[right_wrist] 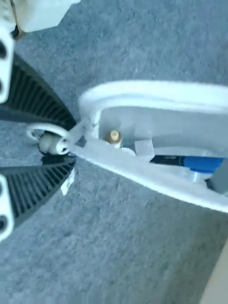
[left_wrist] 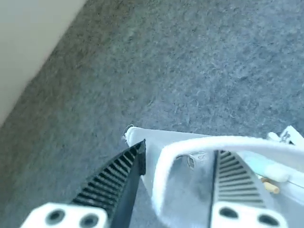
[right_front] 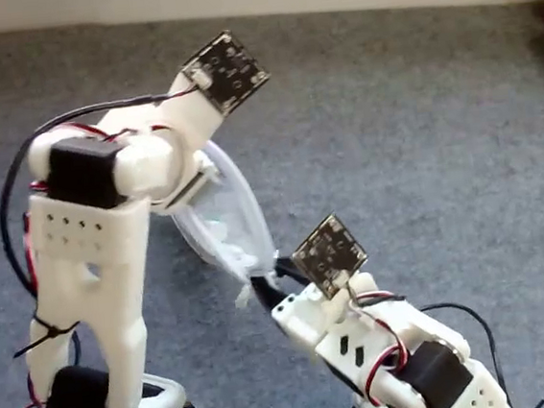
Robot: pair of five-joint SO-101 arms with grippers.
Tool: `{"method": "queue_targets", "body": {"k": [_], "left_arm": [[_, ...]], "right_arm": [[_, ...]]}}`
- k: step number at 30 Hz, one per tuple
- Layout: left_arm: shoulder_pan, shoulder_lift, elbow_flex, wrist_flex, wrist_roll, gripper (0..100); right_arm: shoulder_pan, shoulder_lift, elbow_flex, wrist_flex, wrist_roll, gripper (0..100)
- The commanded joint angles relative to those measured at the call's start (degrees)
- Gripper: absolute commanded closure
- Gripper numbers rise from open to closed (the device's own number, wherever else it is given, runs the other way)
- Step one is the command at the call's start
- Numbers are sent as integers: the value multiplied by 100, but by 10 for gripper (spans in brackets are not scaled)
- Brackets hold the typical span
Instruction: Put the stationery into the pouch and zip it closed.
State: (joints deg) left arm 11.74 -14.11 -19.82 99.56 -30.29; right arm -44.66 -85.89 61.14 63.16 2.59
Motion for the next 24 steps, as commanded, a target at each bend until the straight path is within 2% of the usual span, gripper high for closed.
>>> {"method": "queue_targets", "body": {"k": [1, 5, 16, 24], "left_arm": [[655, 163, -400, 0, 440, 755], [1042, 382, -822, -132, 703, 755], [1815, 831, -1525, -835, 835, 757], [1824, 787, -2062, -844, 1248, 755]], "right_arm": [[488, 75, -295, 4, -53, 993], [787, 75, -303, 84, -53, 993], [804, 75, -295, 110, -53, 993], [971, 75, -295, 110, -53, 993]]}}
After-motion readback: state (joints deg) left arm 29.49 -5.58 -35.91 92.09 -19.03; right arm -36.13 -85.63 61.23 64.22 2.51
